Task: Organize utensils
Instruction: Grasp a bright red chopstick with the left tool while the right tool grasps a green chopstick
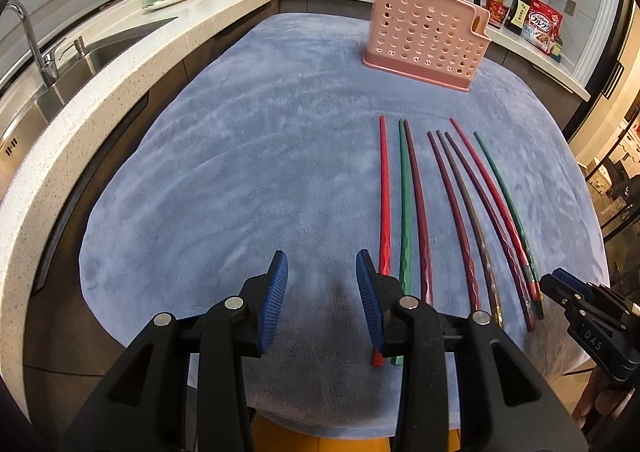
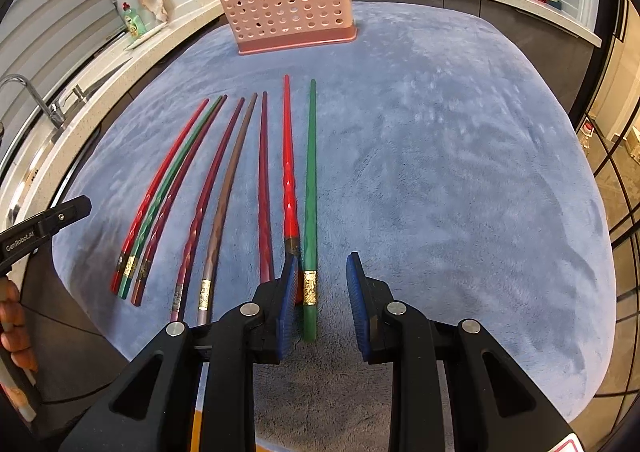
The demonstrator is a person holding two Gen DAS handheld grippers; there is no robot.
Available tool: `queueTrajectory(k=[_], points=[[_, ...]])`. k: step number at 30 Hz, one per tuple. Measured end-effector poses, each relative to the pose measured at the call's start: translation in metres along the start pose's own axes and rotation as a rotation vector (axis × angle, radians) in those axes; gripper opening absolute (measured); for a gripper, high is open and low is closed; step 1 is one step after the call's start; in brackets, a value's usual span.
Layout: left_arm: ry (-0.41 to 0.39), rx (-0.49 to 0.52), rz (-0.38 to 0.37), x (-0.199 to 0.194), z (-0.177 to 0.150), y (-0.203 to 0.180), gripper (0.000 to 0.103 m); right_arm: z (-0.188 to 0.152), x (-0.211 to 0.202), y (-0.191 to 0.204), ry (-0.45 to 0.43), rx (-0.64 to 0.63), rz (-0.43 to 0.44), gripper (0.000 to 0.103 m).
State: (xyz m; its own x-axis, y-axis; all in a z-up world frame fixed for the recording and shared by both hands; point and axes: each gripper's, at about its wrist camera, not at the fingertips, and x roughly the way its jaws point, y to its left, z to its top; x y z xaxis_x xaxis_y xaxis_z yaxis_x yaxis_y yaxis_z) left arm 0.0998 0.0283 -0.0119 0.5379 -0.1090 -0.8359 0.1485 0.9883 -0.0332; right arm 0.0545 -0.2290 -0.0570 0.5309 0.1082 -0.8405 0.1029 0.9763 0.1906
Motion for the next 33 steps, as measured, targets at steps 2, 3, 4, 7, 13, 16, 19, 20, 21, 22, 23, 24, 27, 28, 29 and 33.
queueTrajectory(k=[2,3,4,7,13,16,19,20,21,22,23,24,27,28,29,33], points=[[0.005,0.003,-0.001,0.001,-0.002,-0.001,0.034,-0.002,0.003,0.001,0.006,-0.002,0.000,0.023],[0.007,0.004,0.001,0.001,-0.003,-0.001,0.034,-0.002,0.004,0.001,0.007,-0.003,-0.002,0.023],[0.009,0.005,0.001,0.001,-0.004,-0.001,0.034,-0.003,0.004,0.001,0.008,-0.002,-0.003,0.022],[0.014,0.002,0.000,0.002,-0.006,-0.001,0.034,-0.004,0.004,-0.001,0.007,0.002,-0.002,0.022],[0.025,0.009,-0.008,0.004,-0.011,-0.003,0.034,-0.006,0.004,-0.004,0.006,0.004,-0.011,0.020],[0.034,0.019,-0.012,0.006,-0.014,-0.007,0.034,-0.008,0.004,-0.005,0.005,0.007,-0.009,0.020],[0.043,0.026,-0.016,0.008,-0.017,-0.010,0.034,-0.009,0.003,-0.006,0.003,0.006,-0.011,0.020],[0.045,0.029,-0.016,0.008,-0.018,-0.011,0.034,-0.009,0.003,-0.006,0.004,0.007,-0.012,0.020],[0.047,0.031,-0.017,0.009,-0.019,-0.012,0.034,-0.010,0.003,-0.007,0.006,0.009,-0.013,0.020],[0.048,0.031,-0.018,0.009,-0.019,-0.012,0.034,-0.010,0.003,-0.008,0.009,0.009,-0.014,0.020],[0.050,0.032,-0.020,0.010,-0.019,-0.013,0.035,-0.011,0.004,-0.008,0.017,0.007,-0.015,0.018],[0.052,0.034,-0.021,0.010,-0.020,-0.013,0.035,-0.013,0.006,-0.008,0.027,0.003,-0.017,0.017],[0.057,0.040,-0.026,0.012,-0.021,-0.015,0.035,-0.017,0.004,-0.006,0.021,-0.018,-0.033,0.017],[0.060,0.041,-0.027,0.013,-0.022,-0.017,0.035,-0.018,0.004,-0.005,0.020,-0.023,-0.037,0.017],[0.062,0.042,-0.029,0.013,-0.022,-0.017,0.035,-0.018,0.003,-0.005,0.018,-0.024,-0.037,0.016],[0.072,0.050,-0.046,0.015,-0.026,-0.021,0.035,-0.018,0.003,-0.008,0.015,-0.014,-0.037,0.011]])
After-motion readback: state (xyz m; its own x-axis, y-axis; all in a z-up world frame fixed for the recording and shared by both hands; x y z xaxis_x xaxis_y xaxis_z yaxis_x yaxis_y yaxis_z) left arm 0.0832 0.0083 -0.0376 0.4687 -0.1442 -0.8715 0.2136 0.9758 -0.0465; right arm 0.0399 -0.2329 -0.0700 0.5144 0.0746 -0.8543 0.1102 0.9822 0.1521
